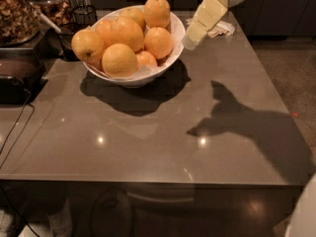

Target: Pick orange from white bowl

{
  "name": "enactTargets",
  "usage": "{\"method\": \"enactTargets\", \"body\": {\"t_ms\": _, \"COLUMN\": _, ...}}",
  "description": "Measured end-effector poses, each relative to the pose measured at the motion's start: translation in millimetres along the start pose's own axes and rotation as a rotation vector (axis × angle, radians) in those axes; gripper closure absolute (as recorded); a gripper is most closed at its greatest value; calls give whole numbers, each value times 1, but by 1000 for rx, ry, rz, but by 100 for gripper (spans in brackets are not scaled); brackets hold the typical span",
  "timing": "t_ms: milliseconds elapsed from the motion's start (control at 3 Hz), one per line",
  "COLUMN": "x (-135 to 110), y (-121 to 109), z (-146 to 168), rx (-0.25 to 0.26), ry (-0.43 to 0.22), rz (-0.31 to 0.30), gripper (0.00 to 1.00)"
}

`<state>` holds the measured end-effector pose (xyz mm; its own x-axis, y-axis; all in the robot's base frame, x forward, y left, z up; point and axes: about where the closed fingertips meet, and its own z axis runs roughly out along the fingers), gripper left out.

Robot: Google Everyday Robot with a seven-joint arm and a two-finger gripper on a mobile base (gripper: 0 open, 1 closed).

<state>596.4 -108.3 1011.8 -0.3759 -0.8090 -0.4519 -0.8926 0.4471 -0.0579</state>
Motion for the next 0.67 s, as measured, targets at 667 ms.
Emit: {"method": "enactTargets", "body": {"t_ms": 667, "x": -35, "y": -1, "z": 14, "rx": 14, "ry": 2, "rz": -52, "gripper": 0}}
